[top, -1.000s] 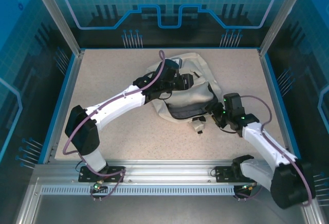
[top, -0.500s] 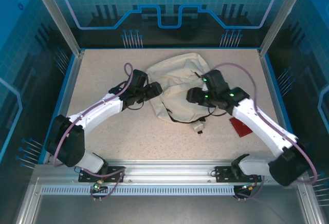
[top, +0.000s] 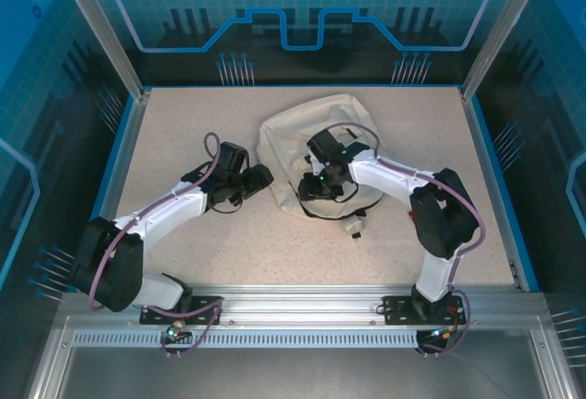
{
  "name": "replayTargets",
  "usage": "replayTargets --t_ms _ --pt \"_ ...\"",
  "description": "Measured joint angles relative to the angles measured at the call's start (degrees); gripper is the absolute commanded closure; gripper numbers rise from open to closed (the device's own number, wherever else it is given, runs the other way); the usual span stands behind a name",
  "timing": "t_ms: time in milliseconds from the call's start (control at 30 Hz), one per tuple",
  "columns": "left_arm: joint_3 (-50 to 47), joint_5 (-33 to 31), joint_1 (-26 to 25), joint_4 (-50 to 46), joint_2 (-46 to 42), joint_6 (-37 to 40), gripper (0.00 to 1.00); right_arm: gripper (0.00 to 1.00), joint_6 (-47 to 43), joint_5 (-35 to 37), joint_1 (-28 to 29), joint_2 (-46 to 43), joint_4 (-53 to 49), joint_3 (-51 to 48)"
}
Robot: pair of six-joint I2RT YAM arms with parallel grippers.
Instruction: Pack the student bag
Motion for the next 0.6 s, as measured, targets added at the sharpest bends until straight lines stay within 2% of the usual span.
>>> replayTargets --t_ms 67,233,433,600 --pt "-0.1 1.1 0.0 0.4 0.0 -0.7 0.36 0.62 -0.5 0.0 0.0 2.2 0.1 1.6" --pt "-0.3 6.6 0.0 5.5 3.1 -2.1 0.58 0.7 -1.7 0.0 0.0 5.5 0.5 3.5" --pt "-0.1 12.6 -1.5 11.4 11.5 -3.9 0.76 0.71 -2.8 -0.1 0.0 7.3 0.6 3.5" --pt "1.4 14.3 -4.2 11.8 17.7 -4.5 0.9 0.72 -3.5 -0.6 0.0 7.8 0.6 3.5"
